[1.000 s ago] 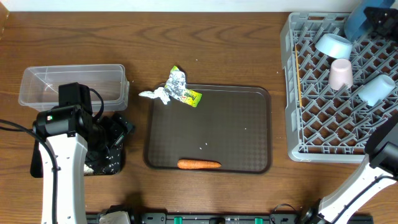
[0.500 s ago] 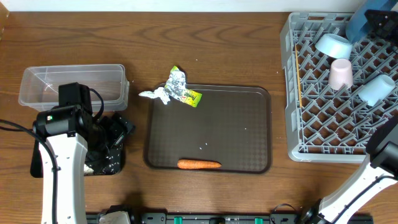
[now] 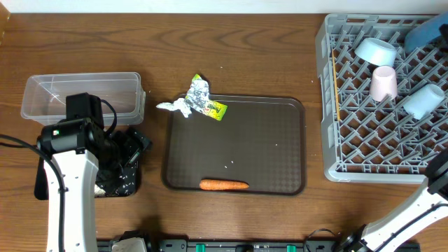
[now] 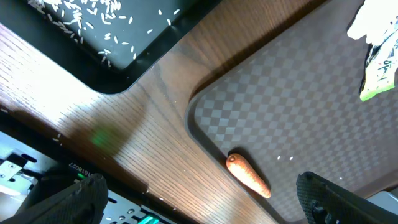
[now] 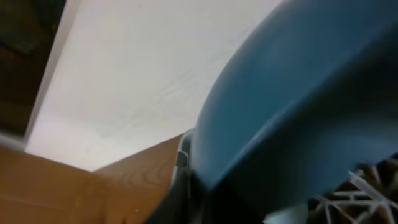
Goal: Sort waste into correct bins and load items into the dishwasher rack
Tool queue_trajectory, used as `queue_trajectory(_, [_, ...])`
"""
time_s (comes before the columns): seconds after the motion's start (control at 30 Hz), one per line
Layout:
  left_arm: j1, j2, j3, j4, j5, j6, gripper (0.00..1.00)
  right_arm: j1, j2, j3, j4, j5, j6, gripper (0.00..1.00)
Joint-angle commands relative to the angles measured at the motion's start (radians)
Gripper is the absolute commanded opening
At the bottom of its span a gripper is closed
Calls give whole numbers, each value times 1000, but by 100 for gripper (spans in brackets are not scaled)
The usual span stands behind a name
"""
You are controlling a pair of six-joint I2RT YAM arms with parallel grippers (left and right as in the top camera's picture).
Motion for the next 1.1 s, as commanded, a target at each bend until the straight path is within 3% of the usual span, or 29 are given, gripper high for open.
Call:
queue_trajectory(0.0, [5,-1,11,-3,-10,6,100,-25,15,0,0,-5,38,36])
queue_trajectory(0.03, [5,-1,11,-3,-10,6,100,-29,13,0,0,-6,52,44])
queue_trajectory(0.07, [5,-1,11,-3,-10,6,100,-32,11,0,-1,-6,60,67])
queue_trajectory(0.13, [5,-1,11,-3,-10,6,100,-38,2,0,-8,-6,71,99])
queue_trajectory(0.43, [5,-1,11,-3,-10,6,100,-51,-147,0,-127,107,72,99])
queue_trajectory(0.9, [5,-1,11,-3,-10,6,100,-50,-577,0,-302,219,87,99])
queue_trajectory(0.97, [5,-1,11,-3,-10,6,100,-45,-631,0,-339,193,87,99])
queue_trajectory(1.07, [5,-1,11,-3,-10,6,100,-42,-713,0,-349,-37,71,99])
